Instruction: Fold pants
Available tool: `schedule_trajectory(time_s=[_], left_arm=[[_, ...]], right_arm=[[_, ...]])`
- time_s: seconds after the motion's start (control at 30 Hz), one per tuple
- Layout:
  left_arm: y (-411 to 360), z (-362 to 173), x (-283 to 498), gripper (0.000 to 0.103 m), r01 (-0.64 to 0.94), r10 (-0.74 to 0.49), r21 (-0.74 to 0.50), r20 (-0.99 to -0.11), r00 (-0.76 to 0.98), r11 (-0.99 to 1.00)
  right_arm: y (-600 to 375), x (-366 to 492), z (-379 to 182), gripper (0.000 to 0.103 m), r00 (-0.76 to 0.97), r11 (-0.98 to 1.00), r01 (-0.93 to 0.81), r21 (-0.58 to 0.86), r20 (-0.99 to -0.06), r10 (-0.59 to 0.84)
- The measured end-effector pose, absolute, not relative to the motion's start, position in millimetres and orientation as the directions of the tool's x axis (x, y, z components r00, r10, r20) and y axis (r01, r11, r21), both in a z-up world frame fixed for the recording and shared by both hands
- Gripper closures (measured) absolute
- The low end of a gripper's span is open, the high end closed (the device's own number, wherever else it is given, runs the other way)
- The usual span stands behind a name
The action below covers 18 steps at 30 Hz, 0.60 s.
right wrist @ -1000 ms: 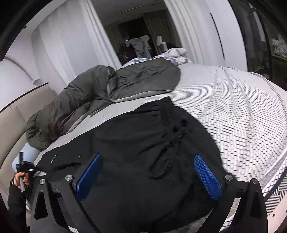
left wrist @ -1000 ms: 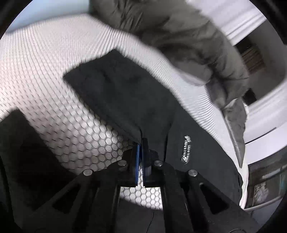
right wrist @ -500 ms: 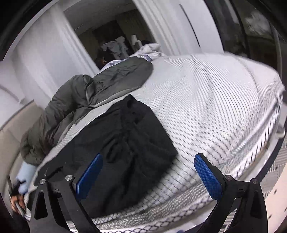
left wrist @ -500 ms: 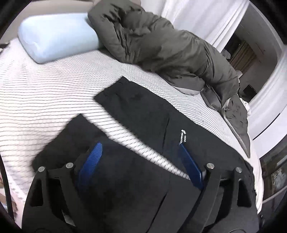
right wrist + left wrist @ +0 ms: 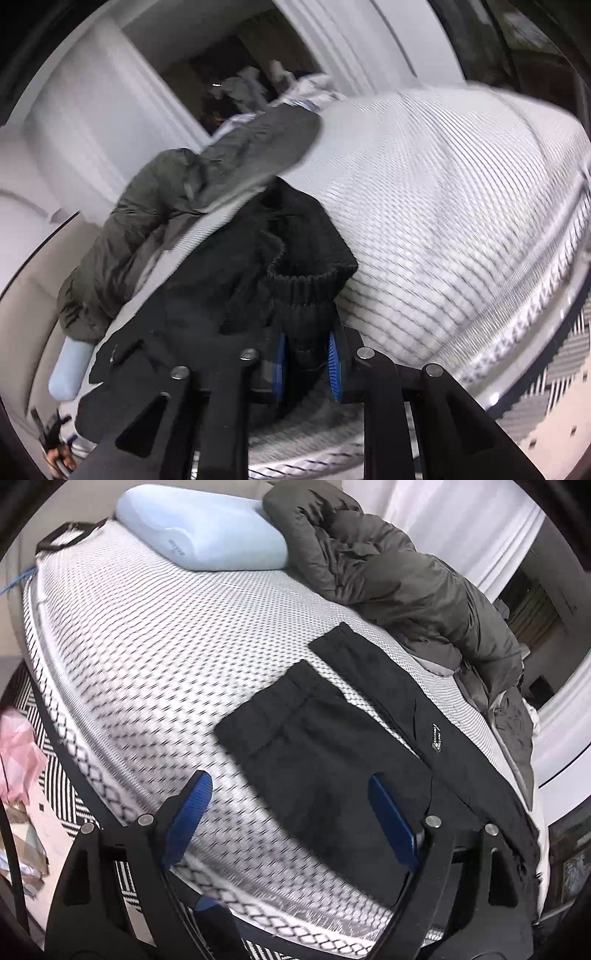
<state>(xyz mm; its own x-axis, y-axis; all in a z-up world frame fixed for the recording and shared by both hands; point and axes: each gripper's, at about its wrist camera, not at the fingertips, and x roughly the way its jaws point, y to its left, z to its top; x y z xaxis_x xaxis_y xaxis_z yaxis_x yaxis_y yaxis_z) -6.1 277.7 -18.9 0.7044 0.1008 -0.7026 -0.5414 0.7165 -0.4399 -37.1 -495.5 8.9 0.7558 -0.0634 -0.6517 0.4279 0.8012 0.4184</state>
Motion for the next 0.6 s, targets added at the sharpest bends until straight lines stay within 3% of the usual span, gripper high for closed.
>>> schedule_trajectory(time_s=[0.07,0.13,0.2,0.23,0.37,0.53,0.6], left_arm=[[282.0,-23.3,-15.1,0.018,-0.538,0.080,-0.457,-0.705,0.705,0.709],[284.5,-24.3,-25.3,0.018,-0.530,0.064,-0.478,-0.698,0.713,0.700],[285.2,-23.5,-32.2,0.020,-0.504,0.035,-0.507,-0.680,0.733,0.700],[284.8,-23.2,-32.5,0.025,-0.491,0.021,-0.518,-0.672,0.740,0.700],[274.9,-29.7,-22.7,0.048,-0.426,-0.091,-0.570,-0.666,0.741,0.702],[266.3,-46.9,-1.0,0.051,-0.438,-0.131,-0.564,-0.705,0.697,0.701],[266.0,-50.9,3.9,0.057,-0.464,-0.115,-0.550,-0.721,0.684,0.694]], right_arm=[[-514.3,-36.2,-17.0,0.075,0.701,0.738,0.489,0.466,-0.713,-0.014],[-515.0,-42.4,-19.8,0.067,0.742,0.716,0.455,0.529,-0.670,0.023],[-504.7,-48.3,-9.8,0.052,0.763,0.764,0.427,0.483,-0.646,-0.019],[-501.7,-49.2,-6.8,0.049,0.774,0.772,0.412,0.484,-0.632,-0.017],[-495.0,-46.3,-3.2,0.049,0.780,0.777,0.386,0.497,-0.625,0.012],[-493.6,-46.5,-5.7,0.049,0.779,0.776,0.376,0.507,-0.626,0.031],[-493.5,-55.4,-5.4,0.048,0.778,0.779,0.370,0.506,-0.627,0.037]])
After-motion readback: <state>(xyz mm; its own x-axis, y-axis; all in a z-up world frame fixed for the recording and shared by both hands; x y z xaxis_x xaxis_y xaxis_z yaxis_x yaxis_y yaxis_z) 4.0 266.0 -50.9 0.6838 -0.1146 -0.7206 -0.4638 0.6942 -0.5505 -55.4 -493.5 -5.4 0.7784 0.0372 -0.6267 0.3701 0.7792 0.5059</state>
